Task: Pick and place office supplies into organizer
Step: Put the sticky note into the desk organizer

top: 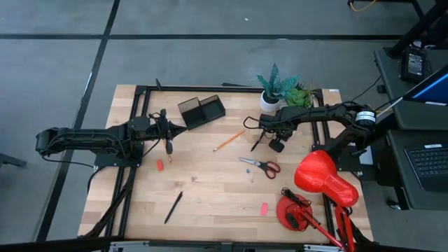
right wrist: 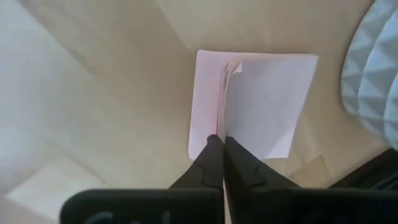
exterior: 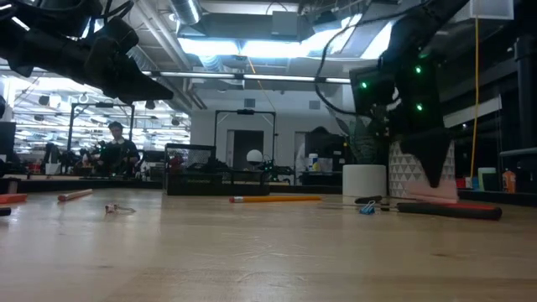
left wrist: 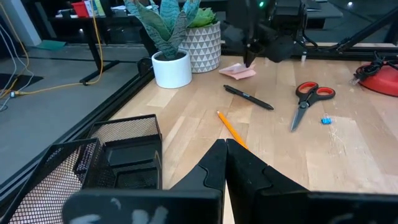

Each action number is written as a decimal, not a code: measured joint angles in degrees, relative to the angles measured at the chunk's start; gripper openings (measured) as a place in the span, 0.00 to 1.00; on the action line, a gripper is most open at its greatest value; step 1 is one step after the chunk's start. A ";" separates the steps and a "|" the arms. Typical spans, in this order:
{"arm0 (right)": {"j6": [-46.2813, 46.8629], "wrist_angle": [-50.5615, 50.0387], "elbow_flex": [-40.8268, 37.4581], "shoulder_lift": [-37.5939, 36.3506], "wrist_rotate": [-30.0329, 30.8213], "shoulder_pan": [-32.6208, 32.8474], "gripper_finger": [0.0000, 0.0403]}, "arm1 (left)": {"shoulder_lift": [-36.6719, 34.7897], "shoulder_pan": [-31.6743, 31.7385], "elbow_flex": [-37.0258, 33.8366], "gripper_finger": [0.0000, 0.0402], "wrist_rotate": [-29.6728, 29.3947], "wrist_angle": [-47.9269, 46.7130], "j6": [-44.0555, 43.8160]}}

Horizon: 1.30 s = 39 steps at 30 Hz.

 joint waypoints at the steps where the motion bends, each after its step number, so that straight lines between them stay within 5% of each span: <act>1: 0.00 -0.39 0.92 0.00 0.02 0.52 0.00 | 0.00 -0.02 0.00 0.01 0.00 0.00 0.00; 27: -2.53 0.20 18.60 -0.07 3.86 14.24 0.00 | 1.23 -0.50 2.23 0.10 2.03 2.07 -3.06; 39: -6.08 1.90 23.09 -0.13 8.72 16.16 0.00 | 22.09 -7.11 16.34 0.13 -3.02 -3.58 5.97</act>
